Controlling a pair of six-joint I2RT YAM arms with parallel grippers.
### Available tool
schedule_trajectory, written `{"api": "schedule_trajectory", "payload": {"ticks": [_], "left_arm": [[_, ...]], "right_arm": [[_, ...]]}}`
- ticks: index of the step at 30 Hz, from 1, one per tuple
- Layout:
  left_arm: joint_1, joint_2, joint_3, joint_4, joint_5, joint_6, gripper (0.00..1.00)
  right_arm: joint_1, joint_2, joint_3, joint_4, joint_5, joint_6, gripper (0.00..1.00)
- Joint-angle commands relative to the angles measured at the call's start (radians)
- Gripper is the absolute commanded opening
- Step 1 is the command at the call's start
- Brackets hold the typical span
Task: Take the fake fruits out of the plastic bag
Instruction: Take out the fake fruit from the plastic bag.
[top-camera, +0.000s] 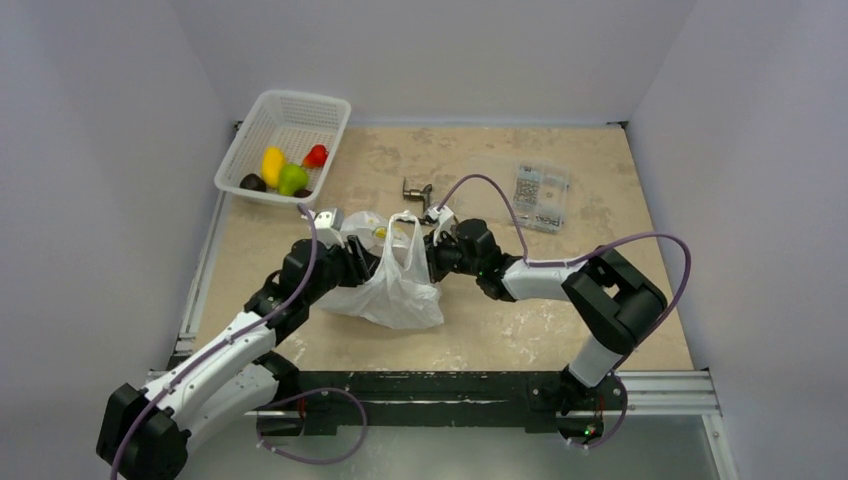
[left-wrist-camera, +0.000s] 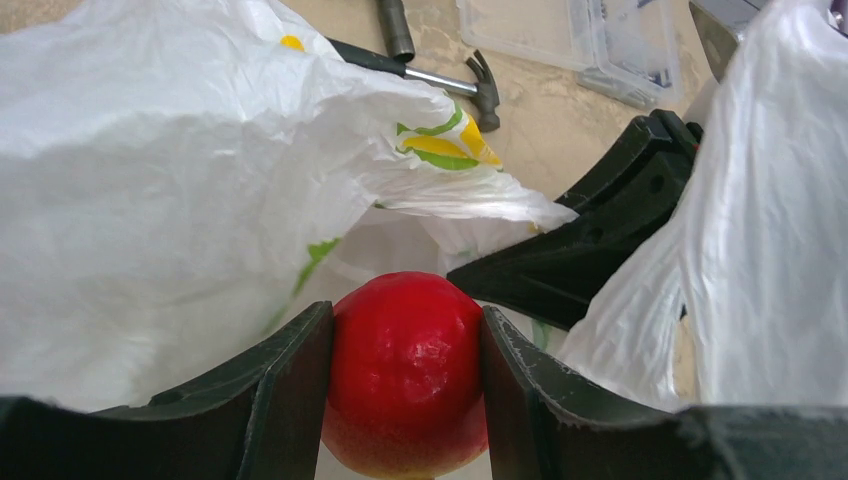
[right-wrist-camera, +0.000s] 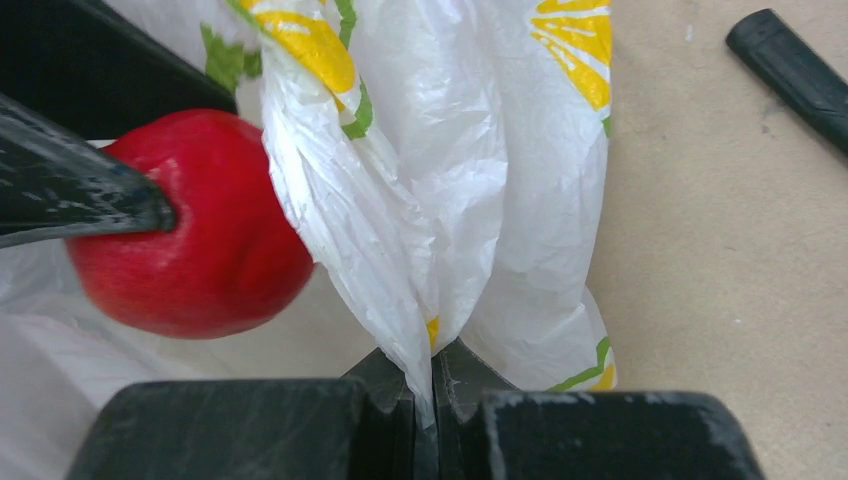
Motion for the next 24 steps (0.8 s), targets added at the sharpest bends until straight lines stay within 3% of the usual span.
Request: {"api": "schedule_trajectory", "payload": {"ticks": [1, 7, 18, 24], "left_arm": [[0.003, -0.099, 0.002, -0.136, 0.097, -0.018, 0.0], [0.003, -0.214, 0.026, -0.267, 0.131, -0.019, 0.0], [0.003, -0.368, 0.199, -0.578, 0.01, 0.05, 0.0], [0.004, -0.338, 0.267, -0.508, -0.108, 0.108, 0.0]], "right_arm": [[0.001, -0.078, -0.084, 0.191, 0.095, -0.026, 0.0], [0.0, -0.093, -0.116, 0.254, 0.052, -0.048, 0.0], [-0.01, -0.068, -0.099, 0.286, -0.036, -0.035, 0.0], [-0.011, -0.066, -0.09, 0.266, -0.04, -0.046, 0.0]]}}
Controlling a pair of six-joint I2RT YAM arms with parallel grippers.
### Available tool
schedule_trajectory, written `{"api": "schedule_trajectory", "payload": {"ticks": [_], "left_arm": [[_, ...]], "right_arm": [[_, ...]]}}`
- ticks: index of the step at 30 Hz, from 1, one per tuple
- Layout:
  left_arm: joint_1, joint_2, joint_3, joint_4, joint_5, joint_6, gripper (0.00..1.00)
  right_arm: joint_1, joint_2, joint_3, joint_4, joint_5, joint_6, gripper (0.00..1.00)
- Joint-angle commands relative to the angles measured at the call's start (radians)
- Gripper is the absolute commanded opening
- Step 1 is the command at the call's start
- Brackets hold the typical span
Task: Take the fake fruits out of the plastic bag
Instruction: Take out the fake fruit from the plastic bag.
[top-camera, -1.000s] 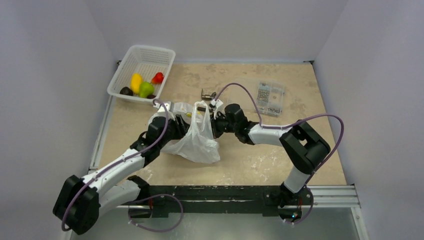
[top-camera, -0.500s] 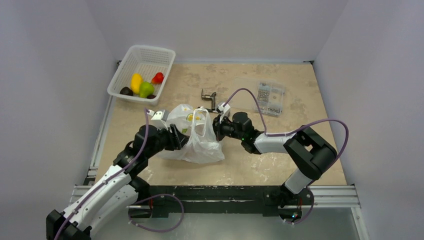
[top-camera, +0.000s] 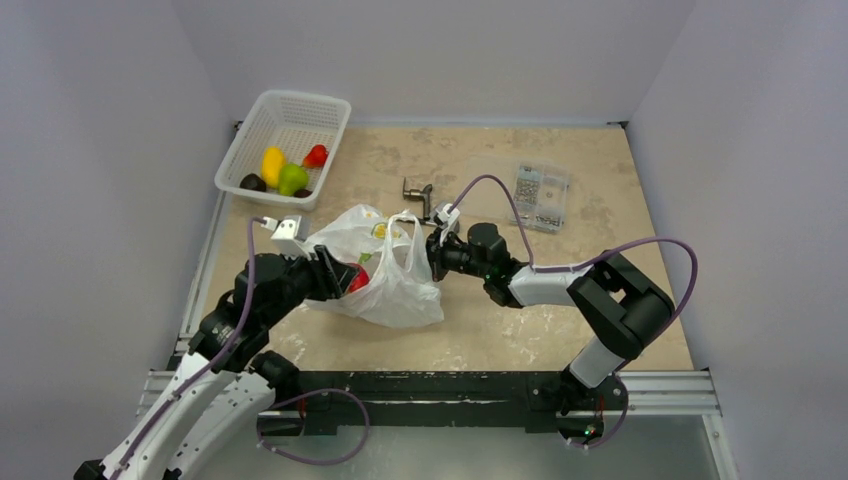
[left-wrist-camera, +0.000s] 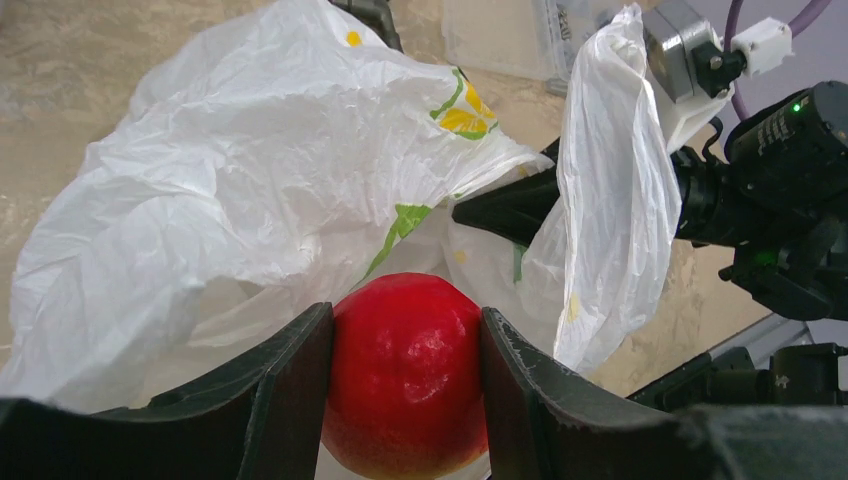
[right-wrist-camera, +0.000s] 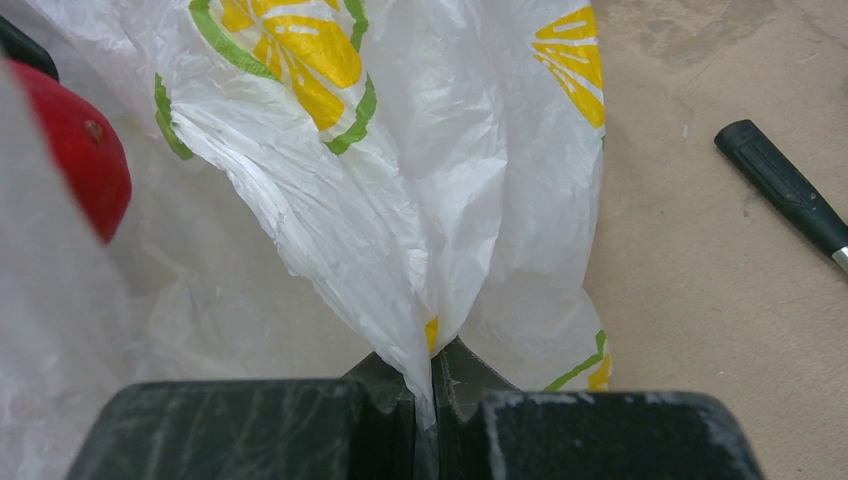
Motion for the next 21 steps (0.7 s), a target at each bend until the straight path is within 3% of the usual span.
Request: {"api": "schedule_trajectory", "payload": {"ticks": [1, 7, 21], "left_arm": [[0.004, 0.053, 0.082, 0.073, -0.1, 0.072, 0.0], [0.004, 0.19, 0.187, 0.246, -0.124, 0.132, 0.0], [0.024, 0.409, 0.436, 0.38, -0.12, 0.196, 0.0]], "right_arm": [[-0.004, -0.008, 0.03, 0.02, -0.013, -0.029, 0.0], [-0.005, -0.008, 0.039, 0.006, -0.006, -0.026, 0.0], [0.004, 0.002, 0.073, -0.06, 0.041, -0.022, 0.0]]}}
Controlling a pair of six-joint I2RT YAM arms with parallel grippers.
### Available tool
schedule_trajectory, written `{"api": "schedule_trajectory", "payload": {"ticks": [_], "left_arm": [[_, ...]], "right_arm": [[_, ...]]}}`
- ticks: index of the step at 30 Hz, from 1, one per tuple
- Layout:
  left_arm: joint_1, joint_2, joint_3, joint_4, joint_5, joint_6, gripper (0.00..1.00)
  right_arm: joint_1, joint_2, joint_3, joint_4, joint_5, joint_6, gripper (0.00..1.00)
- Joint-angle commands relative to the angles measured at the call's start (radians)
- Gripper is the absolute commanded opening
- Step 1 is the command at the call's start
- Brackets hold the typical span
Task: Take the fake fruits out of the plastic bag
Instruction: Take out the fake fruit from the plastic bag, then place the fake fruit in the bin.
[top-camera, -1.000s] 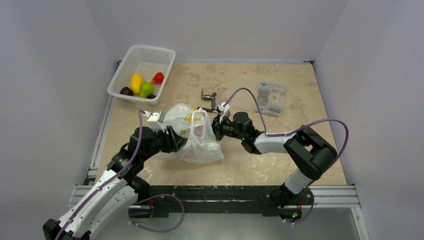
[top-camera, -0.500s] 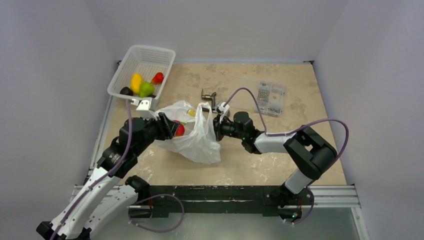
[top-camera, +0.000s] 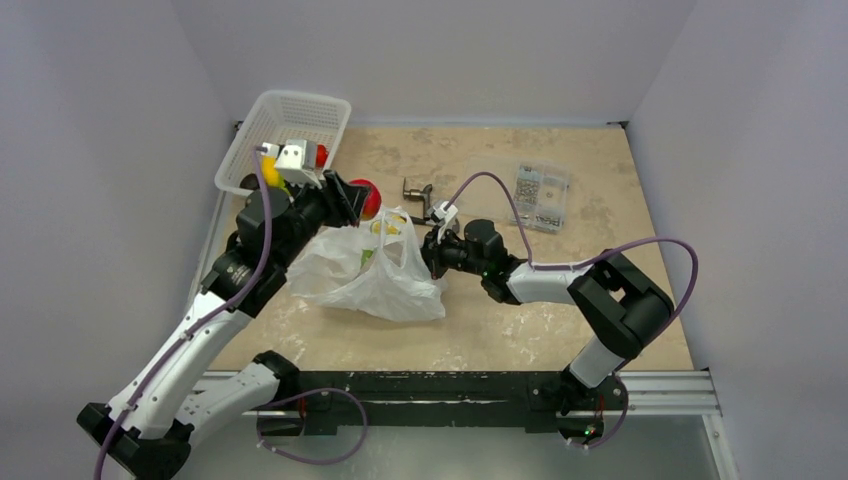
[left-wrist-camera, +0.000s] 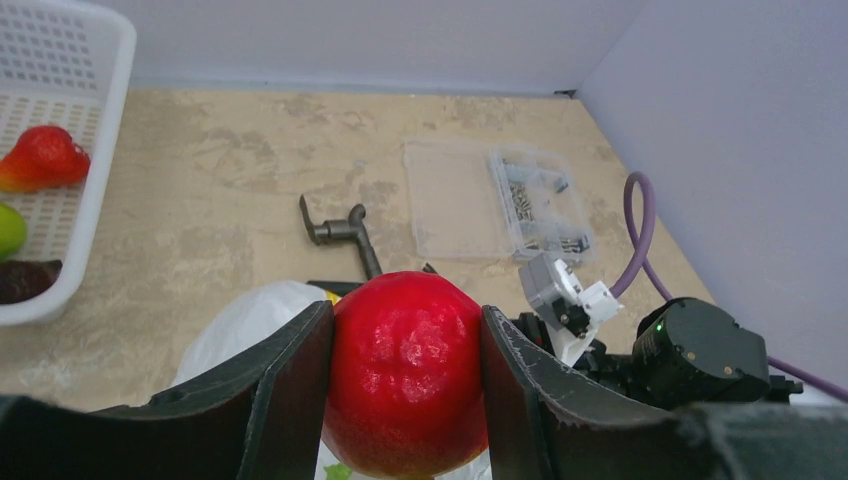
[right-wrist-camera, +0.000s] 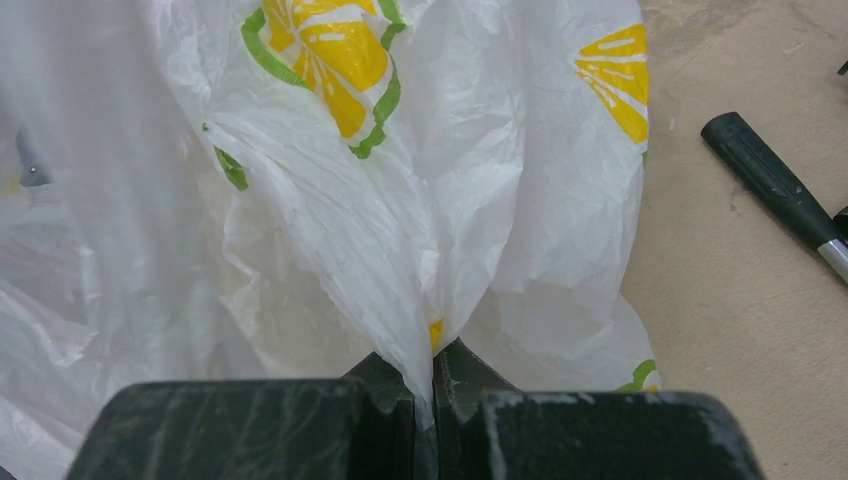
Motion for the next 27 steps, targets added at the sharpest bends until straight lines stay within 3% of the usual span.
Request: {"api": "schedule_trajectory", "payload": {"ticks": [1, 7, 12, 20, 23, 27], "left_arm": [[0.027, 0.053, 0.107, 0.076, -0.027, 0.05, 0.0], [0.181, 0.213, 0.312, -0.069, -0.001, 0.059, 0.0], [0.369, 0.392, 0.408, -0.066, 0.003, 0.032, 0.0], [0.536, 0.724, 0.497, 0.11, -0.007, -0.003, 0.01], [0.561, 0.858, 0.607, 0.071, -0.019, 0.005, 0.11], [0.575, 0.996, 0.755, -0.012, -0.124, 0.061, 0.37]], "right_arm": [[0.004, -0.004, 0.036, 0.011, 0.02, -0.011, 0.0], [0.004, -0.004, 0.045, -0.003, 0.019, -0.007, 0.0], [0.003, -0.018, 0.046, -0.025, 0.047, -0.009, 0.0], [0.003, -0.056, 0.033, -0.053, 0.113, -0.026, 0.0], [0.004, -0.058, 0.035, -0.055, 0.112, -0.027, 0.0], [0.003, -0.063, 0.032, -0.051, 0.105, -0.025, 0.0]]}}
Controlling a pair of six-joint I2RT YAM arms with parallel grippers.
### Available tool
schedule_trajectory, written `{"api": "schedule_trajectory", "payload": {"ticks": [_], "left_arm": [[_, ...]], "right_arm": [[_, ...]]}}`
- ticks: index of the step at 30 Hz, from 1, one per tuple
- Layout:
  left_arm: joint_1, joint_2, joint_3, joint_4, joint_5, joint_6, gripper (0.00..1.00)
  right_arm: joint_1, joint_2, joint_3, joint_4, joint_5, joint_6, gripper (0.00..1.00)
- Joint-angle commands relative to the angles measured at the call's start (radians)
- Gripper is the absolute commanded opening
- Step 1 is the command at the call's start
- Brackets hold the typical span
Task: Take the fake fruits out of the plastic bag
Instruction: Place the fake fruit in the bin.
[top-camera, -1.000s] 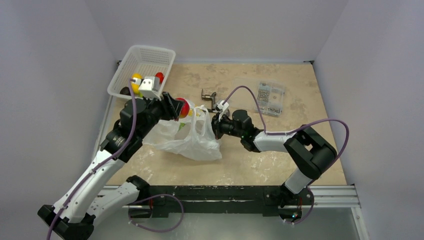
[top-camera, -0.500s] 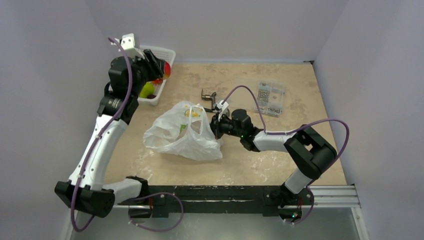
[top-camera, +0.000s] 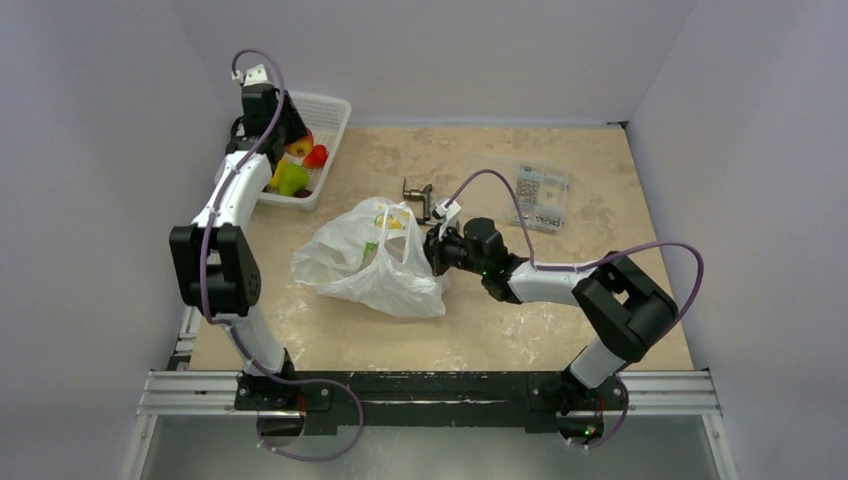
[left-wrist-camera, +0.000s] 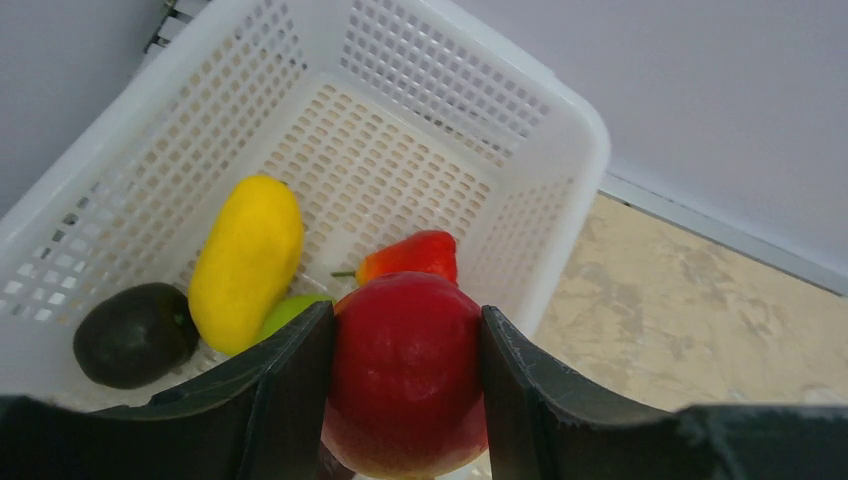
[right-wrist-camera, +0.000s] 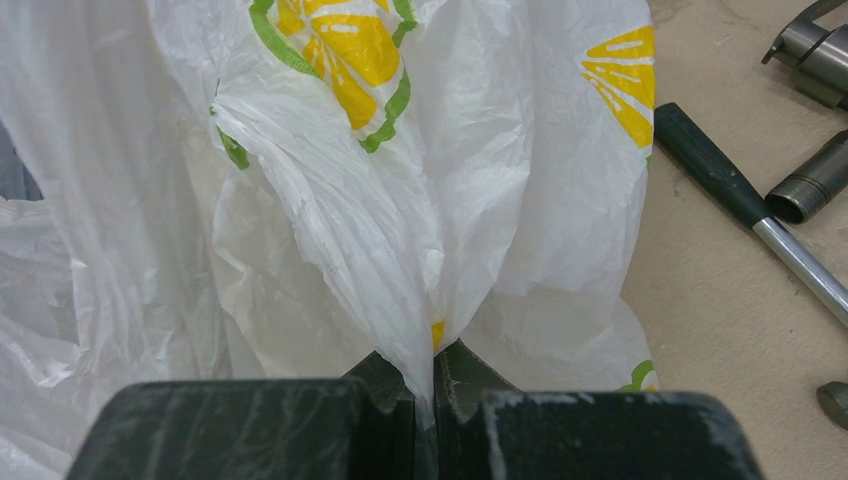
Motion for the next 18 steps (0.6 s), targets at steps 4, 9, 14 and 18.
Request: {"api": "schedule_trajectory", "payload": {"ticks": [4, 9, 14, 18], "left_arm": [[0.025, 0.124, 0.276, -0.08, -0.184, 0.087, 0.97], [0.032, 0.128, 0.375, -0.24, -0.217, 0.078, 1.0], [0.031, -0.008, 0.306, -0.396, -0.164, -0.069, 1.0], [0.031, -0.225, 0.056, -0.349, 0.031, -0.18, 0.94]], "right_arm": [[0.003, -0.039, 0.017, 0.021, 0.01, -0.012, 0.0], [0.003, -0.031, 0.019, 0.024, -0.002, -0.005, 0.0], [0.006, -0.037, 0.017, 0.002, 0.044, 0.009, 0.0], [0.006, -0.09, -0.004, -0.063, 0.155, 0.032, 0.0]]}}
